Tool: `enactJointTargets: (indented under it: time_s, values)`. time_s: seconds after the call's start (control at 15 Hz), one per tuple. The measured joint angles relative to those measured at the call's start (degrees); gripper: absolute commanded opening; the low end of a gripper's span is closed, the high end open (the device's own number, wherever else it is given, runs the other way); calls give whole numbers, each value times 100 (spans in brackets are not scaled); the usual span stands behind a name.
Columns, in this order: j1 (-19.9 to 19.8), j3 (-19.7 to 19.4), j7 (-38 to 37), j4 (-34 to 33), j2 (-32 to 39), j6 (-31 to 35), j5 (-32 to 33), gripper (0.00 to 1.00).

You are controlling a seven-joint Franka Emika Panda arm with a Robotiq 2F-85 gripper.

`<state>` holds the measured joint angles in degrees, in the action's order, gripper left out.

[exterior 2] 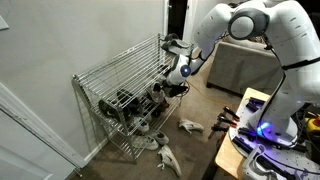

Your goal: Remove the grey shoes from the middle rack and put them on the top rack

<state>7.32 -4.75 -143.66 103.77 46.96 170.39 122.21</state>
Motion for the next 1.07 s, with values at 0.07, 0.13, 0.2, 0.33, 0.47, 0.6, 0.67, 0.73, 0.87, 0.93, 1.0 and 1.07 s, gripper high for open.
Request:
enactJointTargets:
  time_s: [0.07, 0.13, 0.2, 0.33, 0.47, 0.6, 0.67, 0.73, 0.87, 0.93, 1.0, 1.07]
  values:
    - [-24, -24, 0, -69, 72, 82, -9, 100]
    - [-37, -65, 1, -129, 145, 145, -27, 100]
    - [-40, -114, 1, -175, 206, 191, -48, 100]
    - [-40, -222, 7, -274, 324, 332, -133, 100]
    - [-38, -323, 79, -363, 425, 532, -280, 100]
    - [-154, -256, 579, -377, 481, 600, -687, 75]
    - [-132, -318, 682, -380, 502, 690, -797, 73]
    - [-186, -281, 950, -368, 512, 710, -975, 67]
    - [-329, -149, 1591, -342, 513, 769, -1403, 54]
    - [-318, -199, 1730, -339, 513, 861, -1518, 49]
    - [-295, -241, 1841, -337, 513, 920, -1623, 41]
    - [-258, -283, 1935, -335, 513, 972, -1724, 35]
